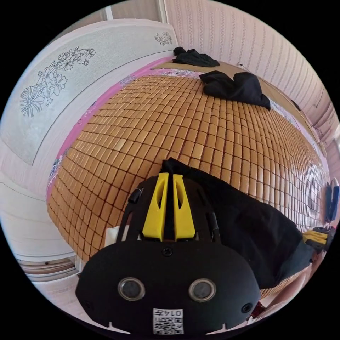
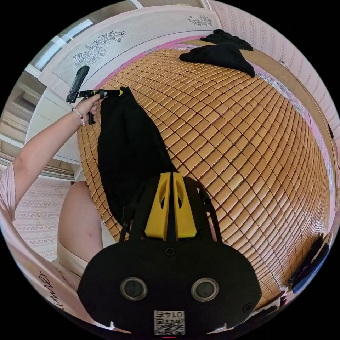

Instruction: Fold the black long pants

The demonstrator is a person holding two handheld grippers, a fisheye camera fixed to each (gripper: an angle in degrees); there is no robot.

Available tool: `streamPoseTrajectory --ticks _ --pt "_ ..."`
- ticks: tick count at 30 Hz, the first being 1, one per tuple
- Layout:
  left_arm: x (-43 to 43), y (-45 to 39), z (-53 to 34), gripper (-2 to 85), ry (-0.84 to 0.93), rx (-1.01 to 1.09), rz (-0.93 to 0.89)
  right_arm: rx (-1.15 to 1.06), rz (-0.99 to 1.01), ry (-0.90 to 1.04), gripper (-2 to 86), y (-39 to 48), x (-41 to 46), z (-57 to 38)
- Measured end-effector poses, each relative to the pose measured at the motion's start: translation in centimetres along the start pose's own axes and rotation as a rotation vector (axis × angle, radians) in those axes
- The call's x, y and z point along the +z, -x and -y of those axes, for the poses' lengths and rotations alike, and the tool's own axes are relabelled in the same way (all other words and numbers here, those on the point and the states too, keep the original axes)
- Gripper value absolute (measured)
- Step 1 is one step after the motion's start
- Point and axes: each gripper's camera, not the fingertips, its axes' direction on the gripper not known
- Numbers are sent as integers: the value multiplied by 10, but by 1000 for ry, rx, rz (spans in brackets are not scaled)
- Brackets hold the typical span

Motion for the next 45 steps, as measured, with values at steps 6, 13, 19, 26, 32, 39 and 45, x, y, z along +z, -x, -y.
streamPoseTrajectory --ticks 6,13,19,26,32,39,45 --pt "-10 63 -58 9 50 -129 58 77 -163 83 -1 -15 -4 -68" --pt "-108 38 -110 25 -222 -174 2 197 -109 97 -4 -28 10 -91" --pt "-175 -171 -212 -6 -204 411 -184 -35 -58 27 -3 31 9 -29" --pt "-164 -287 -295 -5 -155 449 -151 -262 -168 134 -4 101 59 56" --pt "-144 -227 -295 20 -95 354 -176 -243 -112 135 -3 106 71 57" --pt "-120 -154 -264 94 -108 290 9 -216 -79 138 -3 114 76 66" --pt "-71 -129 -243 25 -13 316 32 -268 -79 164 -3 135 83 84"
